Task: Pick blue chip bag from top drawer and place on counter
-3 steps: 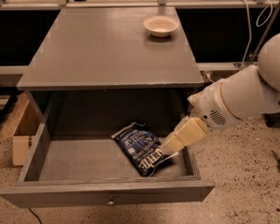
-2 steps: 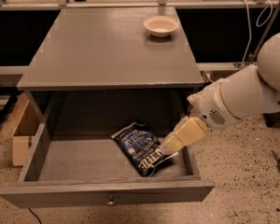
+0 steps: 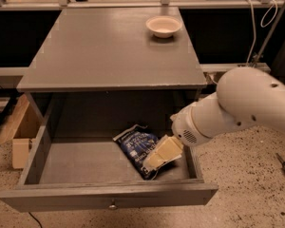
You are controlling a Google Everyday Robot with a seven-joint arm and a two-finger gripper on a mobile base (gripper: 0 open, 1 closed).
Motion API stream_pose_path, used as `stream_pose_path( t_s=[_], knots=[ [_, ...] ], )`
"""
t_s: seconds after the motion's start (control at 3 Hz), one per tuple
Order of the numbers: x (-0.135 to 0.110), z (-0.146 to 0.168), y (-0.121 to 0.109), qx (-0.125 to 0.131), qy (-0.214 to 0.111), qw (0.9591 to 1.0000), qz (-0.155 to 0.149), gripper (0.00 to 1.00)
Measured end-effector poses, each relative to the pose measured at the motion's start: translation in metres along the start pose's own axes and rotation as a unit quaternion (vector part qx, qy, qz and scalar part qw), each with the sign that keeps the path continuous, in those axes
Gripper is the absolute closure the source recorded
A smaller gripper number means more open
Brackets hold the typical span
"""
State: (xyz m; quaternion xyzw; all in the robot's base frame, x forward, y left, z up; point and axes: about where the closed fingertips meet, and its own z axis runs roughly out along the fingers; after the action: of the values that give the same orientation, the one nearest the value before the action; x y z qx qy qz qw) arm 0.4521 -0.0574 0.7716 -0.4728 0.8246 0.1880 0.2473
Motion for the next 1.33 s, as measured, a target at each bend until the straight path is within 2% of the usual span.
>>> stream_pose_path(
  t_s=[0.33, 1.0, 1.33],
  knots=[
    [0.005, 0.046, -0.006, -0.001, -0.004, 0.9999, 0.012, 0.00],
    [0.011, 0.103, -0.042, 0.020, -0.029, 0.9985, 0.042, 0.00],
    [0.018, 0.135, -0.054, 0.020, -0.023, 0.9981, 0.054, 0.00]
  ],
)
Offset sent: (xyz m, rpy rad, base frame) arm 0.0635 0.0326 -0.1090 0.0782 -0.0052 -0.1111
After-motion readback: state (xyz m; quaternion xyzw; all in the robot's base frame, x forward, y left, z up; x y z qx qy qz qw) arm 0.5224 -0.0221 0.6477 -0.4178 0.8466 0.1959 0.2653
